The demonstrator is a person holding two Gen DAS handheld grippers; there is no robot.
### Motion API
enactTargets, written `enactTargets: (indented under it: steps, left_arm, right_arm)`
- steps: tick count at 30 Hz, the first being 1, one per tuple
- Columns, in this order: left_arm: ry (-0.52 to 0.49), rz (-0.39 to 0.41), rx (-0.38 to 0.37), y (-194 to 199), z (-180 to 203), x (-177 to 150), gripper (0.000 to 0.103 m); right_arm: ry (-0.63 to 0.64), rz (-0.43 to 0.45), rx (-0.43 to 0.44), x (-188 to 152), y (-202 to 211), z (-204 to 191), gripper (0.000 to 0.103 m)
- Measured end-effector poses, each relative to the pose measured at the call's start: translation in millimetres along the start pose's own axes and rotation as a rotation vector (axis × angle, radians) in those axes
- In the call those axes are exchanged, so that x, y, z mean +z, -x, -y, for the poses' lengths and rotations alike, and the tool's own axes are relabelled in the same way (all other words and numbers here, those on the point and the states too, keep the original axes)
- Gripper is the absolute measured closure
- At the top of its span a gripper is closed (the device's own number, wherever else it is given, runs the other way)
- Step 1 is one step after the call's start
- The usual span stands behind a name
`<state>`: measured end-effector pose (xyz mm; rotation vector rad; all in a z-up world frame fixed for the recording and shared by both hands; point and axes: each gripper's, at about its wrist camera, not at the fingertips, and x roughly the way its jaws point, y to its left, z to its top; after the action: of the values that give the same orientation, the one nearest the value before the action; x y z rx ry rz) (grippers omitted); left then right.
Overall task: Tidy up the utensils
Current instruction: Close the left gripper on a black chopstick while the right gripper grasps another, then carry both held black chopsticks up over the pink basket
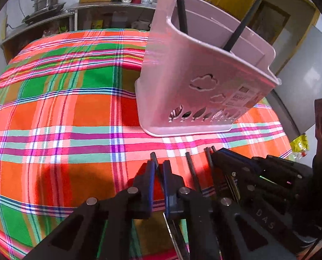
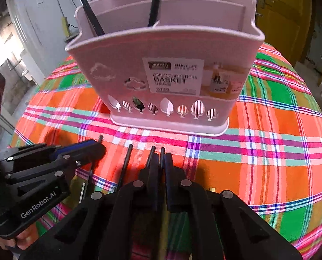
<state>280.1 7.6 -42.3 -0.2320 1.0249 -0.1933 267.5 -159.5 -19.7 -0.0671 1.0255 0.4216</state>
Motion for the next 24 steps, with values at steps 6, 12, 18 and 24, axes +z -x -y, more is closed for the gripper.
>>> enactTargets:
  steps: [6,12,18,24]
  left_arm:
    - [0.014,0.044,-0.041,25,5,6,0.097]
    - [-0.009,0.119,-0.074,72,16,15,0.098]
    - [-0.054,0.209,-0.1,126,35,26,0.099]
    - [-0.102,0.267,-0.111,160,54,31,0.099]
  right_arm:
    - [-0.008,0.055,0.032,9,22,-8,0.099]
    - [-0.007,0.14,0.056,17,65,-9,0.099]
    - [-0.004,0.242,0.06,22,110,-15,0.099]
    - [0.002,0.336,0.055,23,153,-16,0.099]
